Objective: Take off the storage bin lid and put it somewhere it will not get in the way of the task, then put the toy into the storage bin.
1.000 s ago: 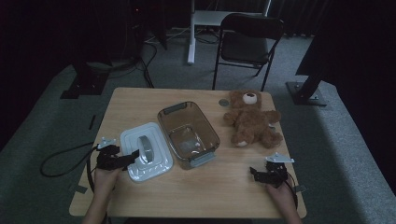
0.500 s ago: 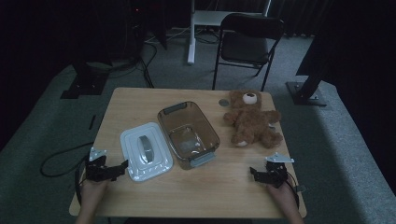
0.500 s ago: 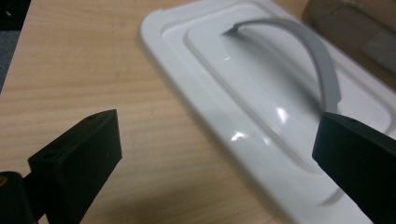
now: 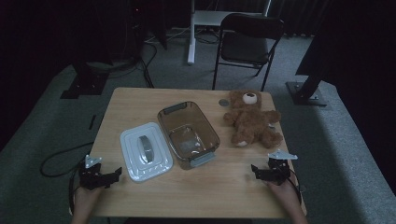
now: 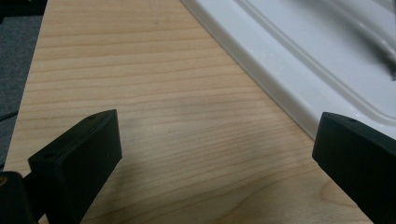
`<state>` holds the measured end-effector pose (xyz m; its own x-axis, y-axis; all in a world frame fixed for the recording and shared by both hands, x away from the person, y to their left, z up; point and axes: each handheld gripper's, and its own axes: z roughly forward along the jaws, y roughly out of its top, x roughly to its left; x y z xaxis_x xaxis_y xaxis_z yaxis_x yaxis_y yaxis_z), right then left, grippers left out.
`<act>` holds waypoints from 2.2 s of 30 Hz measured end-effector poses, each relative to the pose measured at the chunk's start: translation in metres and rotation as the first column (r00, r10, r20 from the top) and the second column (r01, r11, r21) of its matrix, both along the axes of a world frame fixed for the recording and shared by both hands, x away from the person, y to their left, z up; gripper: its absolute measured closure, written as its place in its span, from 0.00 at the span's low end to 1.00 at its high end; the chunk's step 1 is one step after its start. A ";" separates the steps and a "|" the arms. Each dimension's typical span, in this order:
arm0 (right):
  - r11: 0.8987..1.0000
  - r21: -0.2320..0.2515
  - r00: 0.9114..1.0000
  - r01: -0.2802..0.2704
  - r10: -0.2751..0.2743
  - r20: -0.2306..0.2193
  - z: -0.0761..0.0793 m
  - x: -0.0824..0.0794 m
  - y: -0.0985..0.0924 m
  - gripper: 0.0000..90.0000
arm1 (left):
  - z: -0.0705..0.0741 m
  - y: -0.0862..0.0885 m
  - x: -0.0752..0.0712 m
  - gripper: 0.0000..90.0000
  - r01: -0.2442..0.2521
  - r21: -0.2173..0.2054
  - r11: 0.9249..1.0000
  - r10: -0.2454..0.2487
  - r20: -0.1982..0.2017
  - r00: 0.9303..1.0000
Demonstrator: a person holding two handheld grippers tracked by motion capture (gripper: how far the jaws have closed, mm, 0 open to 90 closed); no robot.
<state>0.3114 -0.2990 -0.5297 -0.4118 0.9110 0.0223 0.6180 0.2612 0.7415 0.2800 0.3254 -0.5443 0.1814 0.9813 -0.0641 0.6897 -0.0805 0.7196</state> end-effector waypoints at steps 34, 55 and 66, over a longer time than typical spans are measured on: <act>0.980 0.085 0.981 0.182 -0.186 0.053 0.081 0.117 0.006 0.12 | -0.008 -0.003 0.002 0.02 -0.023 0.084 0.996 0.025 -0.023 0.999; 0.959 0.112 0.965 0.261 -0.256 -0.061 0.063 0.174 0.014 0.12 | -0.008 -0.003 0.002 0.02 -0.027 0.084 0.996 0.029 -0.023 0.999; 0.973 0.107 0.978 0.205 -0.199 -0.069 0.047 0.176 0.026 0.12 | -0.008 -0.003 0.002 0.02 -0.026 0.085 0.996 0.029 -0.023 0.999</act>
<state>0.4874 -0.2730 -0.4829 -0.2147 0.9654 0.1477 0.6920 0.0436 0.7206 0.2816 0.3219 -0.5524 0.1537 0.9880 0.0148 0.7096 -0.1208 0.6941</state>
